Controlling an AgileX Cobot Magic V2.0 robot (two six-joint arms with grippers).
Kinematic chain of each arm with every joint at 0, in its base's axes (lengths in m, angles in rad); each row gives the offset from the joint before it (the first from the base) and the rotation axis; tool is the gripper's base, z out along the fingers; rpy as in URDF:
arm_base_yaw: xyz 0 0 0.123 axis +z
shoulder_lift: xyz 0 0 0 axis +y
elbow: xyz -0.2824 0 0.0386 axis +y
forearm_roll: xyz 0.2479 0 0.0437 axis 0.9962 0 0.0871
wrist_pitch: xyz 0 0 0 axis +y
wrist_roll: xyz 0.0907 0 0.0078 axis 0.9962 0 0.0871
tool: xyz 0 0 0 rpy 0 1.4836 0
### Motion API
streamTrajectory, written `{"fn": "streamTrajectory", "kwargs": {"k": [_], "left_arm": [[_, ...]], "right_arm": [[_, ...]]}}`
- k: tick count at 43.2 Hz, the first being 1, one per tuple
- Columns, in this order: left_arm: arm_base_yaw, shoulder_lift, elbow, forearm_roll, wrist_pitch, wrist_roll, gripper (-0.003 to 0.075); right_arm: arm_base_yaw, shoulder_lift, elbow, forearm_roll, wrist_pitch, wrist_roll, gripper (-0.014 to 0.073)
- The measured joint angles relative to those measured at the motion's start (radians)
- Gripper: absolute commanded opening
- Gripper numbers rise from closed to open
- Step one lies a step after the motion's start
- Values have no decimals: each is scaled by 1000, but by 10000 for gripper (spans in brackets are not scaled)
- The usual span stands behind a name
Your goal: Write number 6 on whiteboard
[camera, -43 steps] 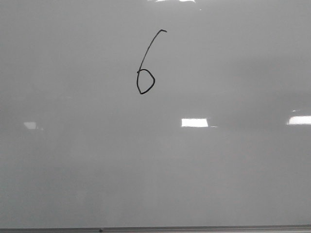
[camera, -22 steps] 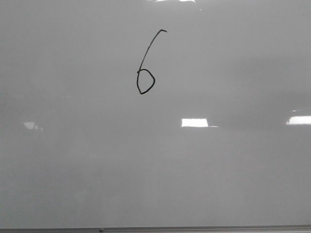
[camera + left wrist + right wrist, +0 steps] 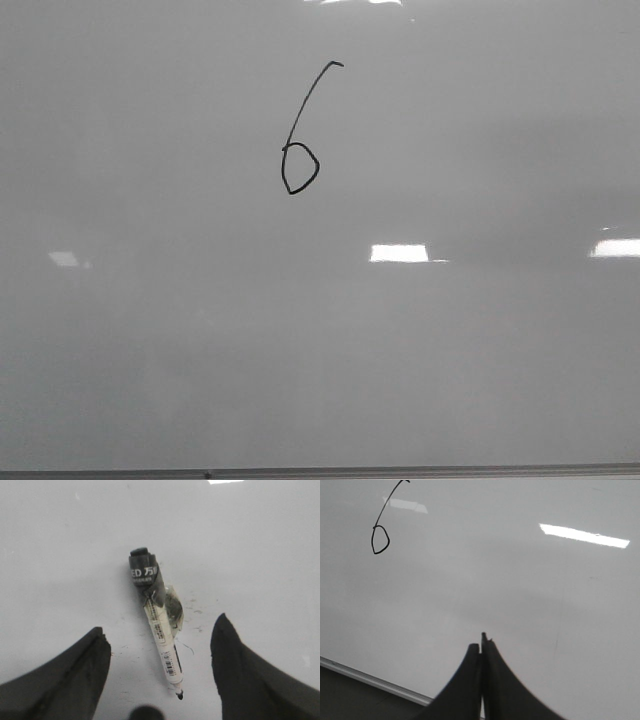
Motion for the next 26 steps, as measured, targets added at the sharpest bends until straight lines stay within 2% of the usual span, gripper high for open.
{"fn": "streamTrajectory", "kwargs": {"k": [6, 15, 26], "left_arm": [[-18, -178, 42, 0, 35, 0, 240], [-92, -481, 178, 0, 60, 0, -20], [-157, -800, 310, 0, 105, 0, -20]], "right_arm": [[0, -2, 0, 2, -20, 0, -68], [0, -4, 0, 11, -28, 0, -68], [0, -4, 0, 13, -40, 0, -68]]}}
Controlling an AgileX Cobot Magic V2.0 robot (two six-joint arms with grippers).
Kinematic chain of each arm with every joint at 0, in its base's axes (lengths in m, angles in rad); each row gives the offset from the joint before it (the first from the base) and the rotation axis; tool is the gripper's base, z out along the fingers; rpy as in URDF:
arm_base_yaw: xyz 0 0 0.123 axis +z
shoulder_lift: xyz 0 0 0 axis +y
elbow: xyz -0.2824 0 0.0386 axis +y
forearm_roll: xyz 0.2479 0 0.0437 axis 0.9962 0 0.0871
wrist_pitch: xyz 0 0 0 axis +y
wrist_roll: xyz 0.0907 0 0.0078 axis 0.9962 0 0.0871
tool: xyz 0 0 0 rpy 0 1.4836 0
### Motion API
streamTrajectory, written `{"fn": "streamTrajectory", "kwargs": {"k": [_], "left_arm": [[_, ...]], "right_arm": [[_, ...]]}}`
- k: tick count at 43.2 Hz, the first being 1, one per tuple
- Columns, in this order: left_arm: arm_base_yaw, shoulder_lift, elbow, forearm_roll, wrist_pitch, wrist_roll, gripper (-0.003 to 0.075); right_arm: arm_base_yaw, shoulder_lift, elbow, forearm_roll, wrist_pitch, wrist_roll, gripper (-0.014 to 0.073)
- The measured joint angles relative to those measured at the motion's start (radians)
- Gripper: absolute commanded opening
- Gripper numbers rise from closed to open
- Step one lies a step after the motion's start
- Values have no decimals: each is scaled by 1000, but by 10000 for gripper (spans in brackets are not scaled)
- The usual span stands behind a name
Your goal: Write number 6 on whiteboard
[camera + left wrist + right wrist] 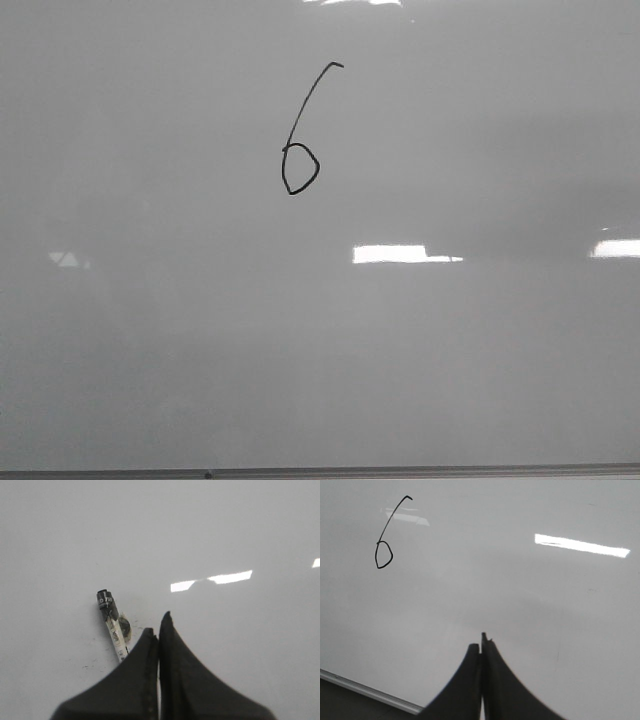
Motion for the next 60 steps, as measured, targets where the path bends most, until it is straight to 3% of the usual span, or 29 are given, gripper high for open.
{"fn": "streamTrajectory", "kwargs": {"k": [11, 48, 60], "left_arm": [[0, -138, 7, 0, 20, 0, -20], [0, -142, 9, 0, 24, 0, -20], [27, -215, 153, 68, -52, -87, -20]], "right_arm": [[0, 0, 0, 0, -6, 0, -68], [0, 0, 0, 1, -8, 0, -68], [0, 0, 0, 2, -8, 0, -68]]}}
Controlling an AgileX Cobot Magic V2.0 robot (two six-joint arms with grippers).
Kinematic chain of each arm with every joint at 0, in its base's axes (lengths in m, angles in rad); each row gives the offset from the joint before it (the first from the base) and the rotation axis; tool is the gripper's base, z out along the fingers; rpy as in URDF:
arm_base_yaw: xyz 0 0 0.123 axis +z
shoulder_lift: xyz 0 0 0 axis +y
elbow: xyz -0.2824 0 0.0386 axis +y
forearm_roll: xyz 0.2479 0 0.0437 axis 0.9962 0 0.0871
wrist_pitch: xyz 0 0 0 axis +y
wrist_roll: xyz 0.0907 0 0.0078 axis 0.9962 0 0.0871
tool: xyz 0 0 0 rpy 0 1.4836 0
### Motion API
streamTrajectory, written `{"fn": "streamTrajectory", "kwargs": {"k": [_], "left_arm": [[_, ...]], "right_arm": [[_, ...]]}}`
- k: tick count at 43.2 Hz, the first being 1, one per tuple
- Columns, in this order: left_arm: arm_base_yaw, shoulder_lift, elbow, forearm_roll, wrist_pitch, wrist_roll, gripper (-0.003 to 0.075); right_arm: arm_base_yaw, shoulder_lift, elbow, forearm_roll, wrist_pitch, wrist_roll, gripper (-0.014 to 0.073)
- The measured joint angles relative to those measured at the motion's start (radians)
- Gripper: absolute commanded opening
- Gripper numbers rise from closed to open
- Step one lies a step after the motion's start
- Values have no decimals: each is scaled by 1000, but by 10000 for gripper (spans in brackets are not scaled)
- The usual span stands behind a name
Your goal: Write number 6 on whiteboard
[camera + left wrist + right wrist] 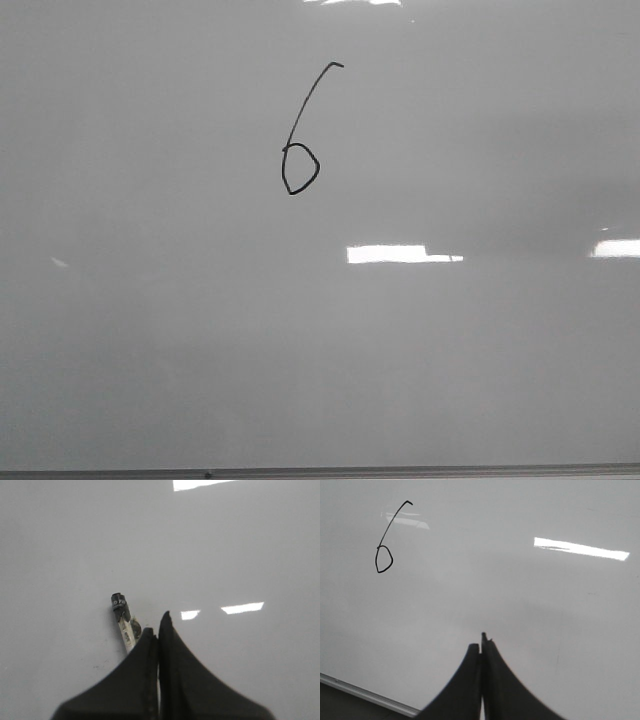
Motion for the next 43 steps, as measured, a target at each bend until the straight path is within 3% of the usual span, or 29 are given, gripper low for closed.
{"fn": "streamTrajectory", "kwargs": {"k": [13, 43], "left_arm": [[26, -53, 180, 18, -68, -41, -20], [26, -53, 182, 22, -79, -45, -20]], "right_arm": [[0, 0, 0, 0, 0, 0, -68], [0, 0, 0, 0, 0, 0, -68]]}}
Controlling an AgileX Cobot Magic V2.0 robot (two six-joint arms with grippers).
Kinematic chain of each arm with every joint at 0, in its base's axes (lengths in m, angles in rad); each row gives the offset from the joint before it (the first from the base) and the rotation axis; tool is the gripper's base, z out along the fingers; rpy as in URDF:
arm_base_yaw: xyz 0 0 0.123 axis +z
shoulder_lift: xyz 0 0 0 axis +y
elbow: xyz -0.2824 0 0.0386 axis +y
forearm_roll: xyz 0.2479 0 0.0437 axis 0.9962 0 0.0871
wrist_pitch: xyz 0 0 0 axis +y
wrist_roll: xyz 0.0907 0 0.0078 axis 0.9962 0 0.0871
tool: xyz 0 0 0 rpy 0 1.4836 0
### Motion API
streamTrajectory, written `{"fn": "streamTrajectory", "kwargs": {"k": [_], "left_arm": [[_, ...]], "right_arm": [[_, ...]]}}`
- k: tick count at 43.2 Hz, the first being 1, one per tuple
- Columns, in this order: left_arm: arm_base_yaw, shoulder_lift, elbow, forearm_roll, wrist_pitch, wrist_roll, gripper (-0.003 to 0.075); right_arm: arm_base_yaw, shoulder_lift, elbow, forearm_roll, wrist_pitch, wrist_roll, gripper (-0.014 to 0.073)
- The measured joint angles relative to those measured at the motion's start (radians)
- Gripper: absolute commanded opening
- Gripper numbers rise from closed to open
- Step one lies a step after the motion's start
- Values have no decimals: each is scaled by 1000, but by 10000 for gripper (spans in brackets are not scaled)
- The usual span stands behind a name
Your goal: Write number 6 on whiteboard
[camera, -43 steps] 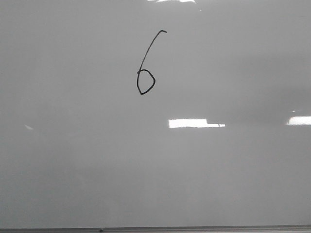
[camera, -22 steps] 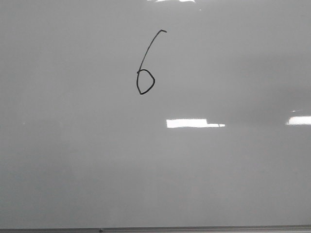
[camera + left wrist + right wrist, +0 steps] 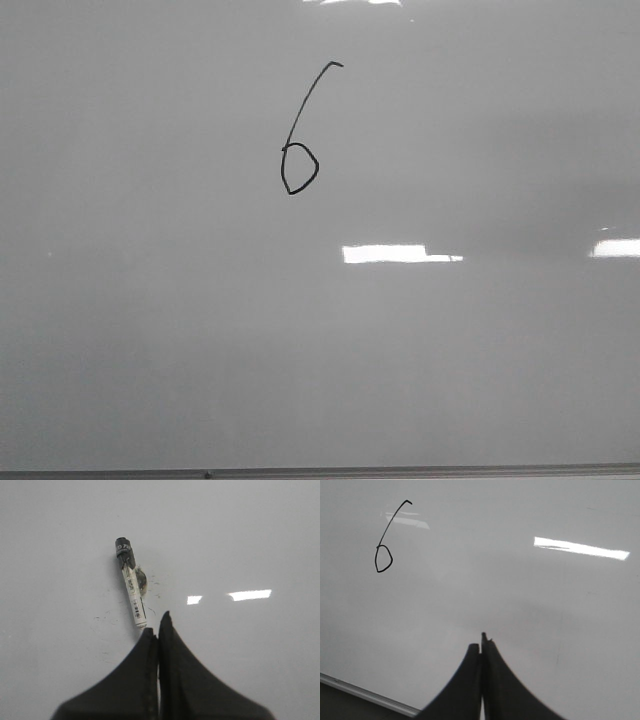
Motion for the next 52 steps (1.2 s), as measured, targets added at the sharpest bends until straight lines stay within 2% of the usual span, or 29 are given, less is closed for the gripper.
{"fn": "streamTrajectory", "kwargs": {"k": [16, 25, 32, 44, 52], "left_arm": [[0, 0, 0, 0, 0, 0, -20], [0, 0, 0, 0, 0, 0, -20], [1, 0, 0, 0, 0, 0, -20], [1, 0, 0, 0, 0, 0, -20], [1, 0, 0, 0, 0, 0, -20]], "right_arm": [[0, 0, 2, 0, -5, 0, -68], [-9, -42, 76, -47, -94, -2, -68], [-78, -173, 206, -49, -181, -2, -68], [-221, -402, 426, -24, -189, -2, -68], [-244, -418, 444, -22, -155, -4, -68]]}}
